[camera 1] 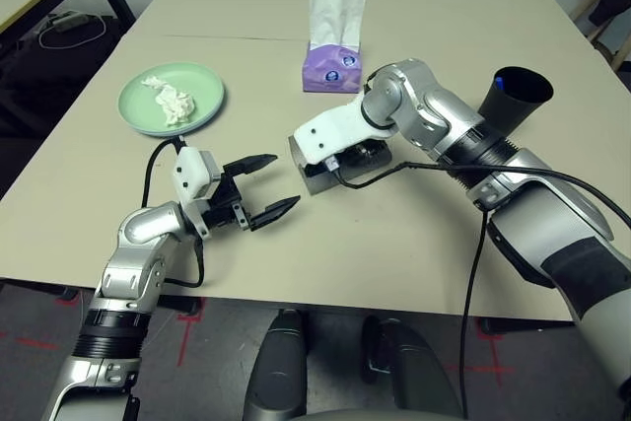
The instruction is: Organize and tidy the items on the table.
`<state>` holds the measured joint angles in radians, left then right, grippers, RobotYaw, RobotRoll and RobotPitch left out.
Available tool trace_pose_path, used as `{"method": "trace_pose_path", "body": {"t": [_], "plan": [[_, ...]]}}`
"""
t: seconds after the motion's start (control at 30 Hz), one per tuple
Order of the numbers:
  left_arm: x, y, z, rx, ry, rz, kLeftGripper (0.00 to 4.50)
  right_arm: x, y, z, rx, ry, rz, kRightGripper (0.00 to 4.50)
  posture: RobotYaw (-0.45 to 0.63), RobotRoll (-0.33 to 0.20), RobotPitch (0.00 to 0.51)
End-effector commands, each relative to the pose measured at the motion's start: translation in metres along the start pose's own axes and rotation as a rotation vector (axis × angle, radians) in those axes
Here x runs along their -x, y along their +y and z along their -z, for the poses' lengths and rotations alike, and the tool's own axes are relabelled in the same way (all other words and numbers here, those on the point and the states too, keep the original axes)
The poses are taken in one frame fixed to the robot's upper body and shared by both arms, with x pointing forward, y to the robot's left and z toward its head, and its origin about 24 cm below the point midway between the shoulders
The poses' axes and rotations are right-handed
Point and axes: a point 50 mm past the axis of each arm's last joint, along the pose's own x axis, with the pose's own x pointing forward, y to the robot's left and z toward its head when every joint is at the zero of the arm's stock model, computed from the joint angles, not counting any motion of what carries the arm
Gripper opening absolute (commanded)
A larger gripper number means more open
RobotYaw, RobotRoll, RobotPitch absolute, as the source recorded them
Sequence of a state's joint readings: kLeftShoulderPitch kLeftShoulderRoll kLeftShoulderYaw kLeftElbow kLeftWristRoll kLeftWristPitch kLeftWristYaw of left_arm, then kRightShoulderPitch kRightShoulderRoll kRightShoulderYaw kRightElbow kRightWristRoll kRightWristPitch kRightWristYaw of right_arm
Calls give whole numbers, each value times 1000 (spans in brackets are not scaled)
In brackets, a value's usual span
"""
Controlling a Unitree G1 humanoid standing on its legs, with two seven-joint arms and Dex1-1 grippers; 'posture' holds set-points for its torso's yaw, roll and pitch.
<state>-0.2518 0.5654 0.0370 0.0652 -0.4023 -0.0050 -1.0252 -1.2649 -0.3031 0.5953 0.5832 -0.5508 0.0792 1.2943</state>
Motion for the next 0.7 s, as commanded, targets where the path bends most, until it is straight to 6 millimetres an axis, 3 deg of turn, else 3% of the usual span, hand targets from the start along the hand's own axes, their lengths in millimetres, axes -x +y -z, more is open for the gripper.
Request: {"method": "trace_pose_path", "body": {"t": [0.03,0.17,0.3,0.4,0.53,0.7], "plan": [[0,5,-1,-23,12,15,4500,22,-4,7,-36,-38,81,4449,193,0,127],[-1,10,-2,-23,13,26,4500,33,19,17,-153,-140,85,4449,170,0,128],[0,15,-3,-27,15,35,4500,40,41,31,-457,-374,160,4449,152,0,135],[1,19,-3,-50,9,36,4500,36,56,43,-630,-416,267,4449,130,0,121],[-5,20,-1,-65,-1,70,4500,27,94,56,-877,-555,352,4449,98,0,127],[-7,25,-2,-86,10,104,4500,25,113,64,-1075,-721,486,4449,83,0,132]]}}
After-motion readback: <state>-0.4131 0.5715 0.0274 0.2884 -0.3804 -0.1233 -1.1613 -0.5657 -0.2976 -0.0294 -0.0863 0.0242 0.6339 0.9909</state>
